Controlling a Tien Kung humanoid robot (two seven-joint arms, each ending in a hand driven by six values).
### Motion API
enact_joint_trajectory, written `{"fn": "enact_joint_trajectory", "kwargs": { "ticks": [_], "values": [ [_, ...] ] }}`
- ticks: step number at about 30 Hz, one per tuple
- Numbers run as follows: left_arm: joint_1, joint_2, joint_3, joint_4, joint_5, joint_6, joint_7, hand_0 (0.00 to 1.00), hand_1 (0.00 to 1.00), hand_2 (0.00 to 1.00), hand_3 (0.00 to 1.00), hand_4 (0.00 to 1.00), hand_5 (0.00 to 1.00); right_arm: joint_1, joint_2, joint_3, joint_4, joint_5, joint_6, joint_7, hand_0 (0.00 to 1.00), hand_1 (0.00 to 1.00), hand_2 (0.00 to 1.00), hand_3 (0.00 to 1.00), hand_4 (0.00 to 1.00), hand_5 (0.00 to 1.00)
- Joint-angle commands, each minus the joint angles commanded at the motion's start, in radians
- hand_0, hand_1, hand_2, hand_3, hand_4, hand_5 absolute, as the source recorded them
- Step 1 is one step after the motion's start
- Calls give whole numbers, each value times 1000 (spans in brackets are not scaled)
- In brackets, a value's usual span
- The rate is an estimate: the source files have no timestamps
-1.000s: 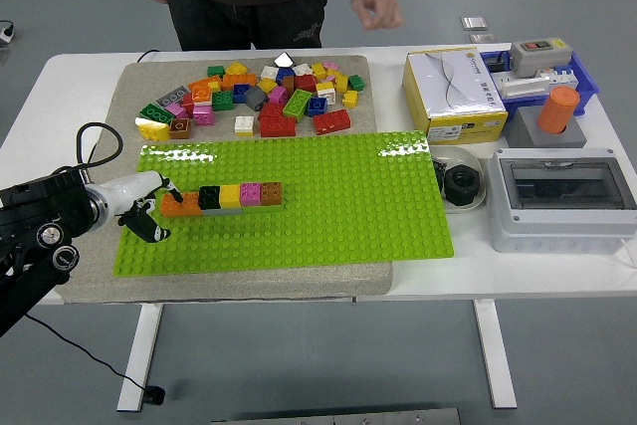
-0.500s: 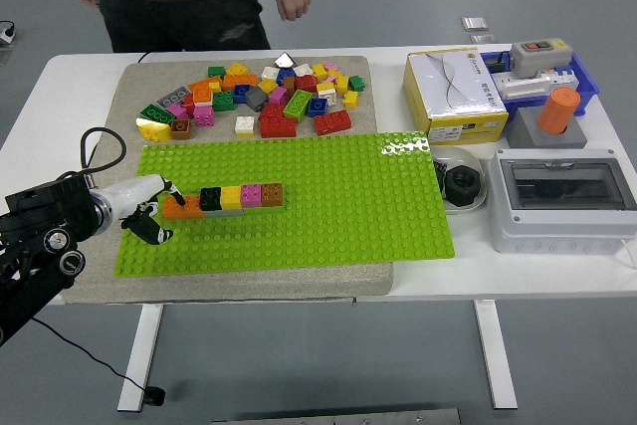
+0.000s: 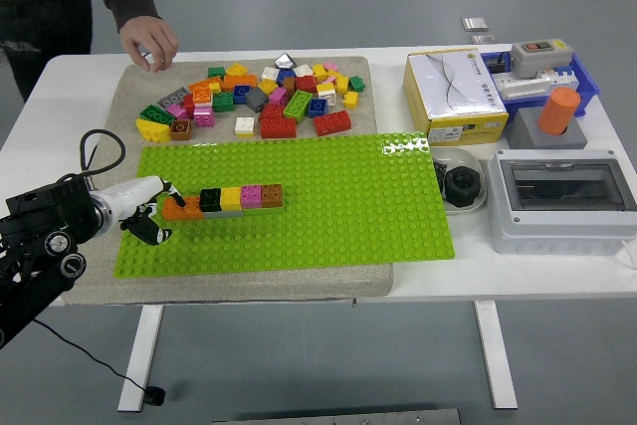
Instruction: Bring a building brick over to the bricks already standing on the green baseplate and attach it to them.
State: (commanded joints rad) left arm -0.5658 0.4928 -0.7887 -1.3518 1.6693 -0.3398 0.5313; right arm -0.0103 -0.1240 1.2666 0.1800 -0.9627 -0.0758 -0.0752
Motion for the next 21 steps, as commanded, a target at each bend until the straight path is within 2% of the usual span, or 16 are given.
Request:
{"fn": "enact_joint_trajectory", "kwargs": {
  "ticks": [7,12,21],
  "values": [
    [-17,27,-31,-29,-7,-4,-5,108,2,31,754,637,2,3,-1,-4,0,8,-1,1,638,440,598,717,722,943],
    [-18,35,-48,-44,-7,-3,-8,108,2,31,751,622,2,3,-1,-6,0,11,-1,1,638,441,600,718,722,943],
    [16,57,-152,-96,51,21,-18,108,2,31,751,612,2,7,-2,0,0,3,-2,-9,638,441,600,718,722,942]
  ]
}}
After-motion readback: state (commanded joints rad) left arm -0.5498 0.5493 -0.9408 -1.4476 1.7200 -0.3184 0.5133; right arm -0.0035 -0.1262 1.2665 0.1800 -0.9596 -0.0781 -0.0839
